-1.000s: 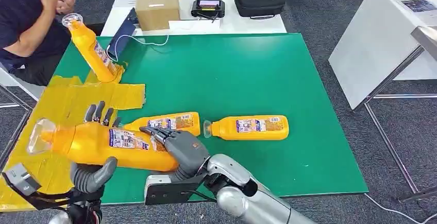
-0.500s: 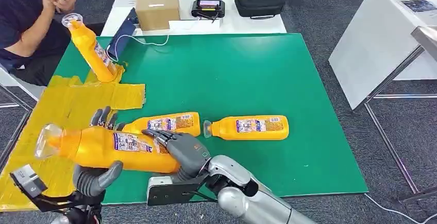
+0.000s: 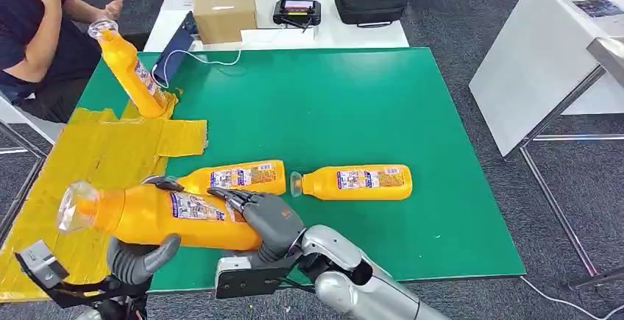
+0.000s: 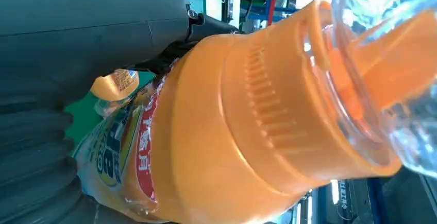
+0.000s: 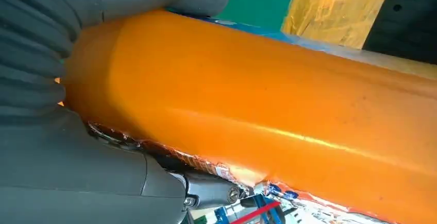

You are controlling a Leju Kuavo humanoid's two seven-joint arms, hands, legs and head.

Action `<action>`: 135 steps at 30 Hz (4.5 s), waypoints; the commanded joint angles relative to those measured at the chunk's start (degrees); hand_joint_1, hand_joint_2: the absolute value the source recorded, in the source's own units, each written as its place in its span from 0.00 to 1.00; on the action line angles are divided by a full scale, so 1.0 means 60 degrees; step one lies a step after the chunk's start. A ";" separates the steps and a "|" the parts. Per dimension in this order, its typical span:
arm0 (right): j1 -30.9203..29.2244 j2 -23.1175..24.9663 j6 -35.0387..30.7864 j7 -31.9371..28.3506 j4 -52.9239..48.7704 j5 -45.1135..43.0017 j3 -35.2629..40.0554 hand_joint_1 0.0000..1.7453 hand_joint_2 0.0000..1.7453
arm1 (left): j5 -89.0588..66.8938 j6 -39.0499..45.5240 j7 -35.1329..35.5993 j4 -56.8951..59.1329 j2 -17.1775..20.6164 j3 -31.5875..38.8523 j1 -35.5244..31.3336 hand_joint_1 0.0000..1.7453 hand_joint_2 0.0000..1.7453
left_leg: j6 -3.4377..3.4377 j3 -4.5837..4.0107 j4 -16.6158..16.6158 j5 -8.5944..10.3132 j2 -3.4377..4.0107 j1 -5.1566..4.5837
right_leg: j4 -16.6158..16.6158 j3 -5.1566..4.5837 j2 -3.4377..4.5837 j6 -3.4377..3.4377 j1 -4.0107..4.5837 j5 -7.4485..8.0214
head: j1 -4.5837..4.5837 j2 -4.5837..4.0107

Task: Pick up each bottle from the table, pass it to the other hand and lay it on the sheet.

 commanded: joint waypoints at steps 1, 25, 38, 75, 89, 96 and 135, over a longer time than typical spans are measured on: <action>0.0180 -0.0492 -0.0072 0.0124 -0.0005 0.0096 -0.0391 1.00 1.00 | 0.0266 -0.0187 -0.0136 -0.0166 -0.0174 -0.0071 -0.0033 1.00 1.00 | -0.0005 0.0021 -0.0001 -0.0009 -0.0026 0.0008 | -0.0008 0.0033 0.0005 -0.0007 0.0004 -0.0012 | 0.0000 0.0000; 0.2134 -0.1859 -0.0828 0.0017 -0.2523 0.1034 -0.3381 0.00 1.00 | -0.2098 0.0667 -0.1659 -0.1674 -0.0352 0.1089 0.1112 1.00 1.00 | -0.0005 0.0057 0.0003 -0.0038 -0.0056 0.0006 | -0.0014 0.0082 0.0006 -0.0011 -0.0002 -0.0041 | 0.0000 0.0000; 0.3593 -0.2255 -0.1272 -0.0912 -0.4580 0.1489 -0.5857 0.00 1.00 | -1.0785 0.6806 -0.1966 -0.1297 -0.0234 0.0822 -0.0501 1.00 1.00 | 0.0001 -0.0009 0.0003 0.0001 -0.0082 -0.0010 | -0.0002 0.0016 -0.0050 -0.0004 -0.0013 -0.0015 | 0.0000 0.0000; 0.1012 -0.1838 -0.0776 -0.1147 -0.2189 0.0504 -0.4045 0.00 1.00 | -1.2864 0.3448 0.0491 0.7620 0.4061 0.0955 -0.3976 1.00 1.00 | -0.0023 0.0029 -0.0013 0.0022 0.0002 0.0014 | 0.0000 0.0037 0.0043 -0.0010 0.0006 0.0007 | 0.0000 0.0000; 0.0606 -0.1884 -0.0628 -0.0999 -0.1544 0.0327 -0.3731 0.00 1.00 | -0.6833 -0.0317 -0.1291 0.5047 0.4021 0.1901 -0.2118 0.00 0.00 | -0.0018 0.0033 -0.0010 0.0009 0.0024 0.0011 | -0.0002 0.0041 0.0060 -0.0007 0.0003 0.0004 | 0.0000 0.0000; 0.0555 -0.1882 -0.0625 -0.0992 -0.1501 0.0299 -0.3762 0.00 1.00 | -0.6763 -0.0351 -0.1271 0.4944 0.4058 0.1929 -0.2069 0.00 0.00 | -0.0019 0.0000 -0.0002 0.0024 -0.0014 0.0021 | 0.0004 0.0010 0.0014 -0.0006 0.0012 0.0003 | 0.0011 0.0000; -0.2251 0.0409 -0.0200 0.0529 0.2797 0.0833 -0.2692 0.00 1.00 | -0.1035 -0.2998 -0.1934 0.1774 0.1183 0.4513 -0.1939 0.00 0.00 | -0.0029 -0.0006 0.0000 0.0051 0.0020 0.0020 | 0.0024 -0.0014 0.0031 -0.0037 0.0013 0.0024 | 0.0000 0.0000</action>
